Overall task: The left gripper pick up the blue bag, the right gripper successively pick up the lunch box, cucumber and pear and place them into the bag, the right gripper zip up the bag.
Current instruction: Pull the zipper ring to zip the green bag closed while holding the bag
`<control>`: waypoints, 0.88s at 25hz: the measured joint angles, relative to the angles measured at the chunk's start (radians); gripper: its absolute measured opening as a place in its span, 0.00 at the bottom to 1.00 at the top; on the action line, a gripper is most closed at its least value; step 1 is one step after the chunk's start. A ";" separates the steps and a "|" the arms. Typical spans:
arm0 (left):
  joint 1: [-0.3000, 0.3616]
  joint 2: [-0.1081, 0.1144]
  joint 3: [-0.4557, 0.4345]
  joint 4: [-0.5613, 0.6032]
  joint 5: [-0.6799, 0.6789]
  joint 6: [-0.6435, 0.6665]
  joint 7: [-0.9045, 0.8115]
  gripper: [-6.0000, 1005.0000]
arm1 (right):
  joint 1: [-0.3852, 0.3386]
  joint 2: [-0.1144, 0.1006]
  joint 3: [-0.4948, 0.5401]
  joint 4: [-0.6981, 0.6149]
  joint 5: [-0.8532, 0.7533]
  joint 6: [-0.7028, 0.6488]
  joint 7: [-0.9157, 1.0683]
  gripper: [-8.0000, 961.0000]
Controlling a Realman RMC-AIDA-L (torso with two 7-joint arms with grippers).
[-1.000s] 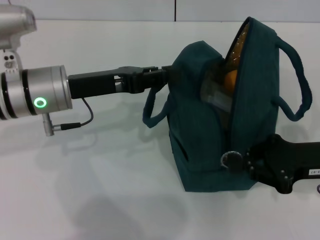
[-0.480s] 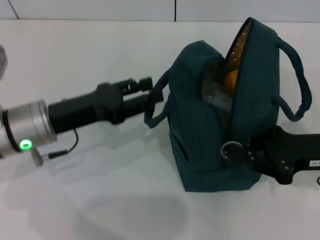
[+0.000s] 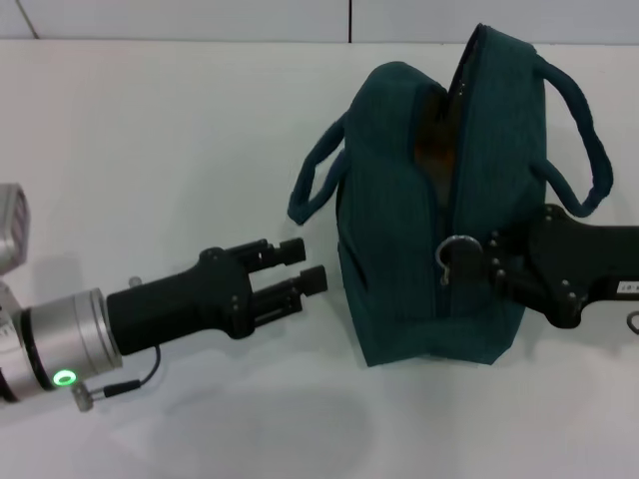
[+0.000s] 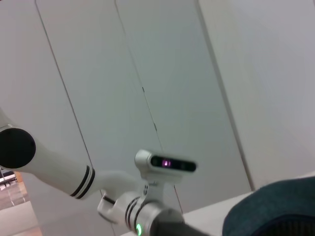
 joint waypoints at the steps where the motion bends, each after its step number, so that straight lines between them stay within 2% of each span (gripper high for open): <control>1: 0.000 -0.001 0.000 -0.012 0.002 0.000 0.015 0.55 | 0.004 0.000 0.000 -0.001 0.004 0.001 -0.005 0.02; 10: -0.021 -0.010 0.001 -0.104 -0.004 -0.028 0.139 0.55 | 0.025 0.004 -0.004 0.007 0.078 -0.002 -0.037 0.02; 18: -0.107 -0.015 0.001 -0.212 -0.007 -0.091 0.222 0.55 | 0.024 0.006 -0.004 0.010 0.139 -0.004 -0.046 0.02; 22: -0.128 -0.016 0.001 -0.235 -0.008 -0.111 0.235 0.55 | 0.020 0.009 -0.001 0.011 0.177 -0.001 -0.057 0.02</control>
